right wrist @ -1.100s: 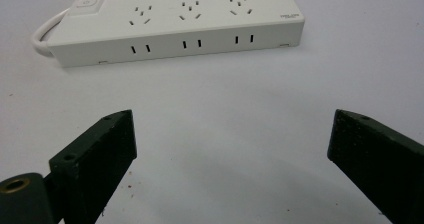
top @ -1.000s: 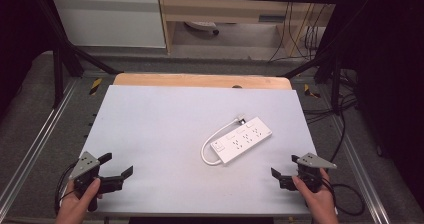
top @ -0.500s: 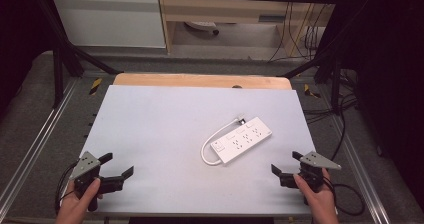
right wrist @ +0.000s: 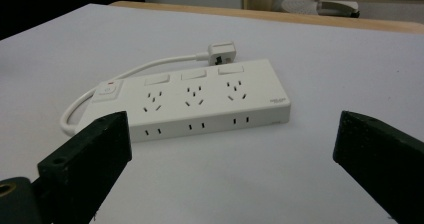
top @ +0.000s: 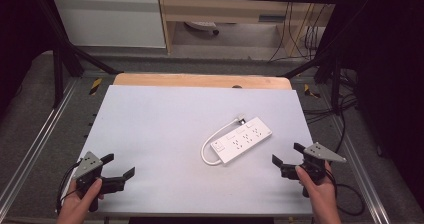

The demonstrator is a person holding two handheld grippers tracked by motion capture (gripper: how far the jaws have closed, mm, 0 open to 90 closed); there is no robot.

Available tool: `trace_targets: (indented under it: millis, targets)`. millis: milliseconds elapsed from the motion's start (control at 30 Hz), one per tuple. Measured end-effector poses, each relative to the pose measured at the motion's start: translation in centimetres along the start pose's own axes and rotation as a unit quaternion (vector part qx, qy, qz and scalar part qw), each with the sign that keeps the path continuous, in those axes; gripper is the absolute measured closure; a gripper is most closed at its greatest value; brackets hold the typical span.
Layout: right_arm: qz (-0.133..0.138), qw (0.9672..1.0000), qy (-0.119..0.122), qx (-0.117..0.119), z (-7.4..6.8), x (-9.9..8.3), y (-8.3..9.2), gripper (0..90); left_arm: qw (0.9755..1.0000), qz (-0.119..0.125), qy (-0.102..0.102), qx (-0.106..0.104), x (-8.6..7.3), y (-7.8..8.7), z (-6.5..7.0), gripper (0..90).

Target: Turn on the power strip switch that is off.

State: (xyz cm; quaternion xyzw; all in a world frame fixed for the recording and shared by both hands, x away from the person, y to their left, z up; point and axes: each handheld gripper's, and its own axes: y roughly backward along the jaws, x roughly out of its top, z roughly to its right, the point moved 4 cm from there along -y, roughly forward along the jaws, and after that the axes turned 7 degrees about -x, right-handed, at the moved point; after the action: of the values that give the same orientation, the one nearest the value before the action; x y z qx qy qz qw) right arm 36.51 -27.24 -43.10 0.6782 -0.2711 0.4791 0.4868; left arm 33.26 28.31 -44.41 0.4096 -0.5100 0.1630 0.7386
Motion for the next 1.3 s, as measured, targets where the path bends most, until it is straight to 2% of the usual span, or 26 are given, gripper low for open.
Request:
trace_targets:
  millis: [100, 267, 667, 1033, 1300]
  targets:
    - [0.002, 0.9999, 0.008, -0.006, 0.3, 0.8, -0.3, 2.6, 1.0, -0.001, 0.0, 0.0, 0.0, 0.0, 0.0, 6.4]
    - [0.011, 0.9999, 0.005, -0.008, 0.6, 2.2, -0.9, 2.4, 1.0, -0.001, -0.001, 0.003, 0.0, 0.1, 0.0, 6.3]
    - [0.029, 0.9993, 0.024, -0.007, 0.3, 4.9, -2.1, 1.9, 1.0, -0.002, 0.002, 0.003, -0.1, 0.1, 0.0, 6.4]
    - [0.031, 0.9991, 0.029, -0.003, -0.1, 5.8, -3.3, 1.8, 1.0, -0.002, 0.001, 0.003, -0.1, 0.1, 0.0, 6.4]
    - [0.022, 0.9994, 0.026, -0.002, -0.1, 6.2, -4.5, 2.0, 1.0, -0.002, 0.002, 0.002, -0.1, 0.0, 0.0, 6.4]
